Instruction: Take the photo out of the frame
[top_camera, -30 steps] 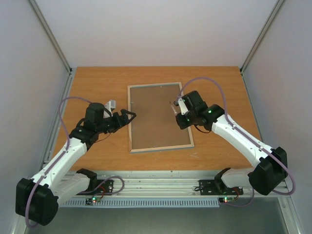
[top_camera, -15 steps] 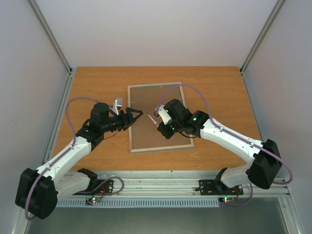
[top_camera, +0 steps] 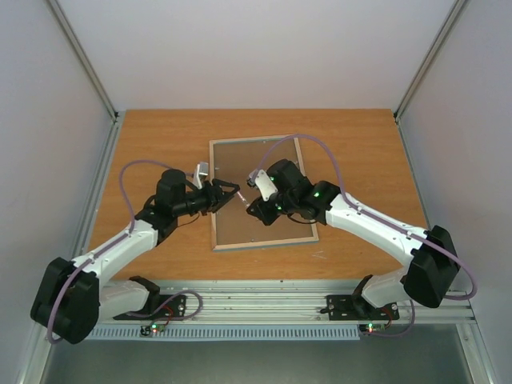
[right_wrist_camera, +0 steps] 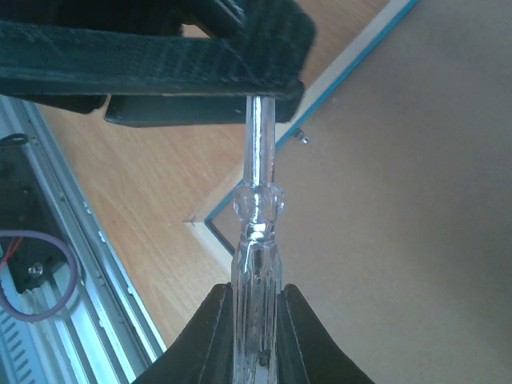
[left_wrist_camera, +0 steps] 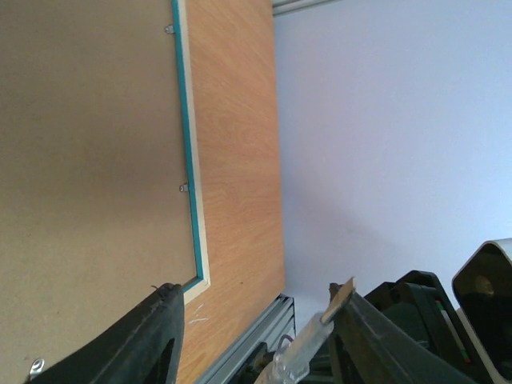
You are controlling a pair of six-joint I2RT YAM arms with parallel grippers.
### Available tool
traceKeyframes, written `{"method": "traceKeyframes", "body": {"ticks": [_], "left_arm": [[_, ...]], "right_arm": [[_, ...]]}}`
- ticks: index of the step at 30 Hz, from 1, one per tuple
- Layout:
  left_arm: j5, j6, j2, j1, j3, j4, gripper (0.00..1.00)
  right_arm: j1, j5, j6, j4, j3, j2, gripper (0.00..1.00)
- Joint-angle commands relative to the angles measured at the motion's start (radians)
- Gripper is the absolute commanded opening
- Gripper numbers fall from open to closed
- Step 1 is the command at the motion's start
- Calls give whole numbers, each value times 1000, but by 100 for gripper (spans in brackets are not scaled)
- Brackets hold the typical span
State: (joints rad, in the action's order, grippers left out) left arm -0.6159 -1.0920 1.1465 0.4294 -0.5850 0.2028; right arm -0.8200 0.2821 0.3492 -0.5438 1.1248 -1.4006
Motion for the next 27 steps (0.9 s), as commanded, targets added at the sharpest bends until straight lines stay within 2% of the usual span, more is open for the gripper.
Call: {"method": "traceKeyframes", "body": {"ticks": [1, 4, 8, 13, 15, 17, 21, 22, 27], "left_arm": [[-24, -28, 28, 17, 19, 147, 47], [-29, -46, 47, 20, 28, 184, 40], [-35, -69, 62, 23, 41, 226, 26], [-24, -104, 64, 25, 61, 267, 1], [-17, -130, 60, 24, 69, 282, 1], [3, -167, 53, 25, 91, 301, 0], [38, -235, 33, 25, 132, 346, 0], [44, -247, 29, 25, 138, 350, 0], [72, -301, 12, 25, 169, 364, 0]], "right_arm": [[-7, 51, -30, 58, 3, -14, 1], [-7, 61, -38, 66, 3, -19, 1], [-6, 63, -42, 72, 4, -26, 1], [-6, 63, -54, 97, -4, -33, 4], [-7, 57, -61, 115, -13, -32, 7], [-7, 54, -64, 132, -25, -32, 14], [-6, 49, -63, 164, -47, -28, 34], [-6, 50, -63, 171, -54, -28, 37], [-6, 55, -65, 196, -74, -29, 38]]}}
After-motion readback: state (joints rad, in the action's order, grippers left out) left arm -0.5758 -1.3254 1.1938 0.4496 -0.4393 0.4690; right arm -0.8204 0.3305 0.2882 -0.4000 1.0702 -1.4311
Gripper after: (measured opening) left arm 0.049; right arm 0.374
